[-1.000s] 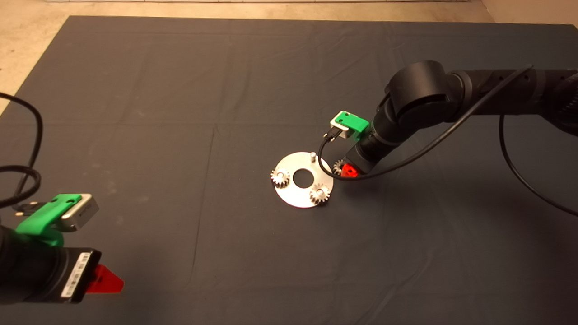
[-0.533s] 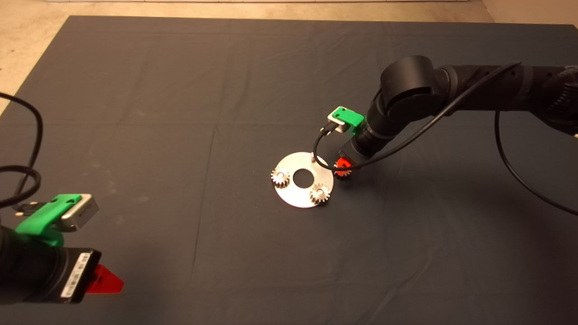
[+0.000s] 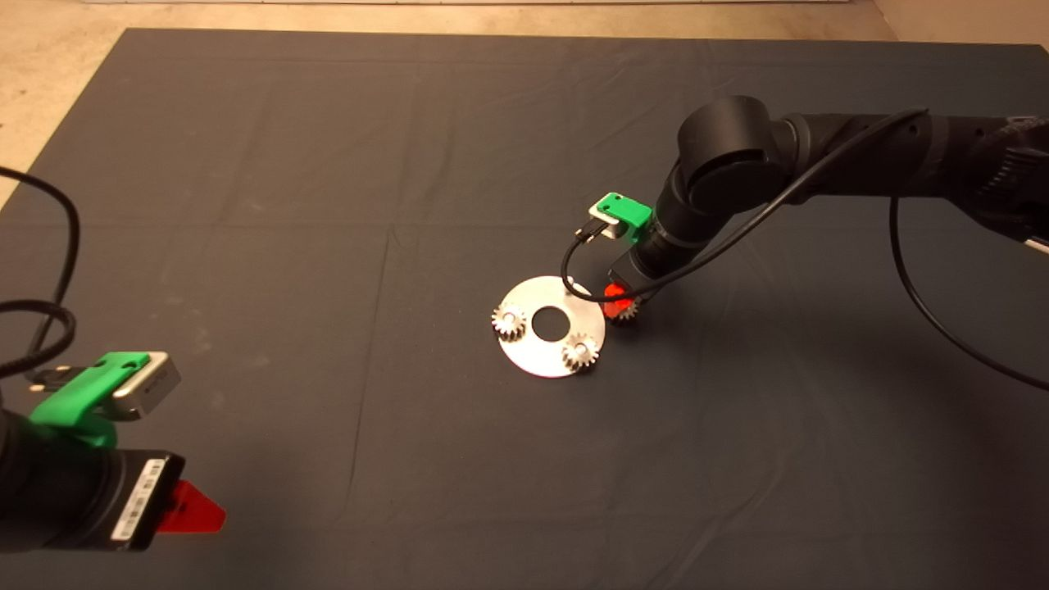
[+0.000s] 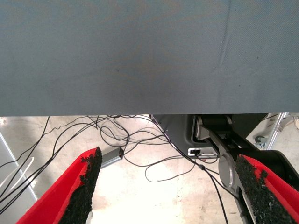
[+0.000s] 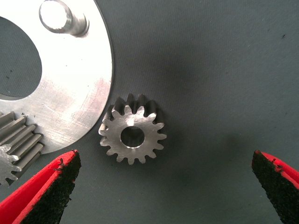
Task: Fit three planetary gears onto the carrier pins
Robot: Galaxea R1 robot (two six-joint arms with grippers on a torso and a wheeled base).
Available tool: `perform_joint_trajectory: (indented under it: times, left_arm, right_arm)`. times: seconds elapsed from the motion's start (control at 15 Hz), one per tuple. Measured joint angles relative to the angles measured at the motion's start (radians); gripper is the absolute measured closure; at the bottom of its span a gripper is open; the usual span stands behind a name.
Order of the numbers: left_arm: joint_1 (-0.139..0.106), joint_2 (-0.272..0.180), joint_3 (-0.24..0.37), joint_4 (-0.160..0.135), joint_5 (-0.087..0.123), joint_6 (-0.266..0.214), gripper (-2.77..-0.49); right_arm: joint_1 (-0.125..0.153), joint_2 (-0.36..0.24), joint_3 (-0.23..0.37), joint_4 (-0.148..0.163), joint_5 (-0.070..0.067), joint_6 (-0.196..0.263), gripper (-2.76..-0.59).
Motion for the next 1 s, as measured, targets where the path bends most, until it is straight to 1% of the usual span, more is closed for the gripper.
perform_joint_trajectory:
  times: [0.07,0.2,0.47,0.67,0.87,1.0]
  left_arm:
    - [0.0,0.0,0.0,0.0,0.0,0.0,-2.04]
    - [0.0,0.0,0.0,0.0,0.0,0.0,-2.04]
    - [0.0,0.0,0.0,0.0,0.0,0.0,-2.04]
    - [0.0,0.0,0.0,0.0,0.0,0.0,-2.04]
    - [0.0,0.005,0.0,0.0,0.0,0.0,-2.04]
    - [0.0,0.005,0.0,0.0,0.0,0.0,-2.04]
  right_arm:
    - [-0.001,0.0,-0.004,0.01,0.0,0.0,-2.73]
    - [-0.006,0.002,-0.01,0.02,-0.001,0.001,-2.73]
    - [-0.006,0.005,-0.023,0.035,0.0,0.007,-2.73]
    - [-0.012,0.006,-0.029,0.039,0.0,0.012,-2.73]
    - [-0.012,0.006,-0.034,0.041,0.0,0.015,-2.73]
    - [-0.019,0.006,-0.039,0.043,0.0,0.015,-2.73]
